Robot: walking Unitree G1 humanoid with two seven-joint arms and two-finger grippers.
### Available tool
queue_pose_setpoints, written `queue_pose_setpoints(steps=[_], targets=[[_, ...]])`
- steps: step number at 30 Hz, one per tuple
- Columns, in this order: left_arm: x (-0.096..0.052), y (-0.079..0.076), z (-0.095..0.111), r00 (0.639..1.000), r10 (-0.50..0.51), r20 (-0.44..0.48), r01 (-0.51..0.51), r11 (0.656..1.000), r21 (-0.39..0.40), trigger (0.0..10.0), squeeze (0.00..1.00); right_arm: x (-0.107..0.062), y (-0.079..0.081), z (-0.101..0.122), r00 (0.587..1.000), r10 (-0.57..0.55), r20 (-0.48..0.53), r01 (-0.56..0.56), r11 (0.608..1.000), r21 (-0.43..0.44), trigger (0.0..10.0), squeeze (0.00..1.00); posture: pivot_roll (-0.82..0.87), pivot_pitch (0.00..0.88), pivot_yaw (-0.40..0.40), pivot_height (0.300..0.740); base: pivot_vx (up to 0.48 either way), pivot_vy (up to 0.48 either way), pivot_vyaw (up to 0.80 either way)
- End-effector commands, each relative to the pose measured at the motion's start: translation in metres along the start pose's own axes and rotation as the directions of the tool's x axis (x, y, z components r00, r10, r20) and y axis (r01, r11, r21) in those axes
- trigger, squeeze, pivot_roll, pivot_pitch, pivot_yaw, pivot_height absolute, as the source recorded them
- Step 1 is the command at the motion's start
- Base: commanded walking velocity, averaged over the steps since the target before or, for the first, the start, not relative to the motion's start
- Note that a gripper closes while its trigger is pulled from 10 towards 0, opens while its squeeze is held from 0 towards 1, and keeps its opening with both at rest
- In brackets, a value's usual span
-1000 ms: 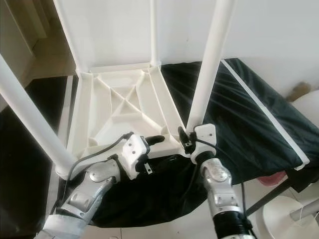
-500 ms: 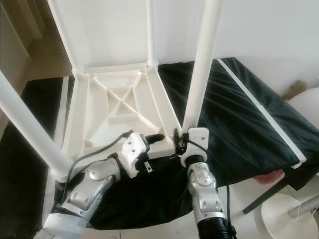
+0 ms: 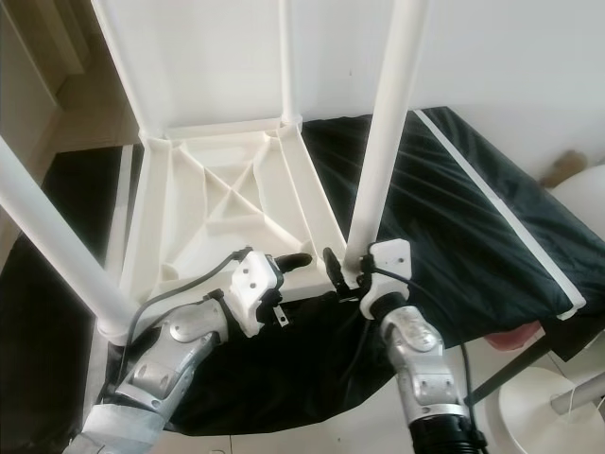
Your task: Building children table
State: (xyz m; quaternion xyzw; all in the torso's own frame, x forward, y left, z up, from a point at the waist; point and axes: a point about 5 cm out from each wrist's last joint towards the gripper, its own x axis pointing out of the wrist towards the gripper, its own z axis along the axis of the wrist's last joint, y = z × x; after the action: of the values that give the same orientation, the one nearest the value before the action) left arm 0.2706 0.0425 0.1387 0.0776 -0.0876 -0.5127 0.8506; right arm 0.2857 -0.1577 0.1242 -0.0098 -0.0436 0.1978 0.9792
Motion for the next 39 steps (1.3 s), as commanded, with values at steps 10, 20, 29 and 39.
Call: queue_pose_setpoints(steps=[10,20,29,39], targets=[[0.002,0.002,0.002,0.999,-0.033,0.001,0.033,0.999,0.013,10.0,0.0,0.0,-0.023,0.005,0.974,0.212,-0.078,-0.219,0.972,-0.085,10.0,0.0,0.01,0.0,0.019,0.74,0.0,0.0,0.0],[0.009,0.003,0.005,0.999,-0.044,0.013,0.044,0.999,0.022,10.0,0.0,0.031,-0.033,0.004,0.917,0.346,-0.196,-0.383,0.903,-0.195,10.0,0.0,0.01,0.0,0.013,0.74,0.0,0.0,0.0],[0.007,0.002,0.005,0.999,-0.035,0.015,0.035,0.999,0.018,10.0,0.0,0.033,-0.028,-0.005,0.878,0.415,-0.237,-0.457,0.875,-0.159,0.0,0.0,0.03,0.0,0.002,0.74,0.0,0.0,0.0],[0.006,-0.001,0.002,0.999,-0.032,0.012,0.032,0.999,0.012,10.0,0.0,0.019,-0.037,-0.02,0.867,0.42,-0.268,-0.466,0.874,-0.139,0.0,0.0,0.03,0.0,-0.005,0.74,0.0,0.0,0.0]])
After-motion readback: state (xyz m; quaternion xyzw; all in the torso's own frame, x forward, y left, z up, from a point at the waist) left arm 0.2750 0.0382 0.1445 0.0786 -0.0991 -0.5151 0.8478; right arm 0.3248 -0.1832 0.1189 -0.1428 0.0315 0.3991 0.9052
